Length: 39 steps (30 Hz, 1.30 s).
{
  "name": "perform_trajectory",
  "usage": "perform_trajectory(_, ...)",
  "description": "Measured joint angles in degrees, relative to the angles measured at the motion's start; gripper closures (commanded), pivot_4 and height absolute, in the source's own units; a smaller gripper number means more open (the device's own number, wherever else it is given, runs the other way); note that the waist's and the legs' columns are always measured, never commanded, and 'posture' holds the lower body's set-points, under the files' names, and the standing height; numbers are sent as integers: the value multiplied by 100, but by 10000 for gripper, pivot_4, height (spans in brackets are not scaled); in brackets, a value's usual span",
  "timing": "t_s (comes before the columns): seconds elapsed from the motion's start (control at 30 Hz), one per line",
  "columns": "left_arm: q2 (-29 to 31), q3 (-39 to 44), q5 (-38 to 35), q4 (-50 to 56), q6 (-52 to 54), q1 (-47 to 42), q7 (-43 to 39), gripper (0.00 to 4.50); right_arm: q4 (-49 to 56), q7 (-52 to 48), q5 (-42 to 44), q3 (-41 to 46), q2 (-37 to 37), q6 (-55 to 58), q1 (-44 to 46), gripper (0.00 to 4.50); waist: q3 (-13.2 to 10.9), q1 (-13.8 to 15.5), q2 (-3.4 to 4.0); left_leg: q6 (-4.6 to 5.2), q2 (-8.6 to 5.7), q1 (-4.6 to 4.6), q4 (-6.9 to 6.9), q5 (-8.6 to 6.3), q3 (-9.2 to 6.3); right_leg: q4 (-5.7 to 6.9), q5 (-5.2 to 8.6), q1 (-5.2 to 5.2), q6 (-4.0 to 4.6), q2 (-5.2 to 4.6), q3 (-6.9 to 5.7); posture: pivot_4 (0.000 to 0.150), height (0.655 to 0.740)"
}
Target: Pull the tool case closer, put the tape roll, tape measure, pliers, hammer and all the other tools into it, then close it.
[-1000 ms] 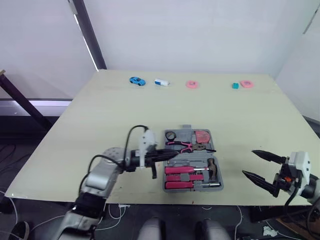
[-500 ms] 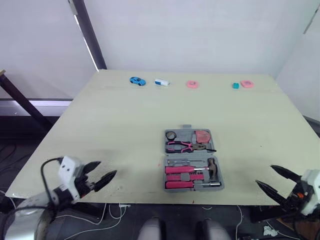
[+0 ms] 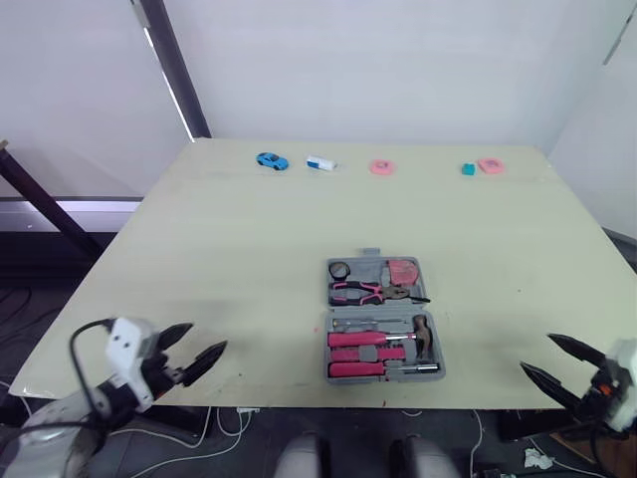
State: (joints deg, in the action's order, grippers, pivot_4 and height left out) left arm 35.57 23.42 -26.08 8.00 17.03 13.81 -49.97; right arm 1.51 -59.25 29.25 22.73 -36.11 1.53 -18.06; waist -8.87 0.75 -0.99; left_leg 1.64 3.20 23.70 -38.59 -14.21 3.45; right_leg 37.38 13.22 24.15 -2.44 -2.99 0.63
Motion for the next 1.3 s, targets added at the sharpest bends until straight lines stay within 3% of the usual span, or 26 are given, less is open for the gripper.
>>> perform_trajectory(0.17, 188, -573, 183, -255, 11, -751, -122, 813, 92, 5, -117, -525, -185, 446, 639, 0, 2, -5, -2, 13, -5, 3, 18, 8, 16, -2, -13, 7, 23, 31, 15, 1500, 7395)
perform_trajectory(0.27, 193, -1074, 333, -620, -24, -1462, -311, 8369, 3, -12, -267, -1000, -210, 622, 1446, 7612, 1, -9, -5, 15, -15, 0, 14, 8, 28, 0, -14, 6, 21, 42, 16, 1500, 7395)
perform_trajectory(0.37, 166, -1494, 481, -1128, -72, -1981, -519, 24630, -328, -30, -504, -1368, -218, 726, 2113, 24714, 1, -8, -5, 14, -14, 3, 16, 8, 49, -1, -15, 7, 23, 51, 17, 1500, 7395)
perform_trajectory(0.4, 139, -1565, 508, -1193, -77, -2063, -555, 27455, -386, -36, -548, -1438, -215, 731, 2211, 27740, 0, -8, -6, 15, -14, 5, 16, 9, 50, -1, -15, 9, 23, 52, 18, 1500, 7395)
perform_trajectory(0.43, 89, -1776, 578, -1406, -86, -2292, -678, 34035, -578, -50, -704, -1653, -210, 746, 2478, 34974, 0, -5, -7, 14, -14, 4, 15, 9, 50, -1, -15, 7, 22, 56, 20, 1500, 7395)
perform_trajectory(0.5, 5, -2044, 638, -1638, -112, -2589, -843, 43437, -783, -95, -890, -1938, -178, 751, 2789, 44174, 0, 3, -10, 15, -14, 5, 15, 9, 49, 0, -15, 7, 22, 58, 22, 1500, 7395)
perform_trajectory(0.97, -577, -3093, 1505, -4240, -916, -4175, -1671, 44326, -3225, -413, -2184, -3084, 336, -406, 4366, 44675, 0, -41, -10, 15, -10, 4, 12, 9, 57, 7, -29, 8, -1, 74, 33, 1500, 7395)
perform_trajectory(1.3, -756, -3199, 1763, -4710, -1214, -4457, -1899, 44326, -3788, -418, -2410, -3196, 705, -740, 4565, 44675, 0, -82, -10, 14, -10, 2, 9, 10, 58, 21, -30, 9, -2, 74, 36, 1500, 7395)
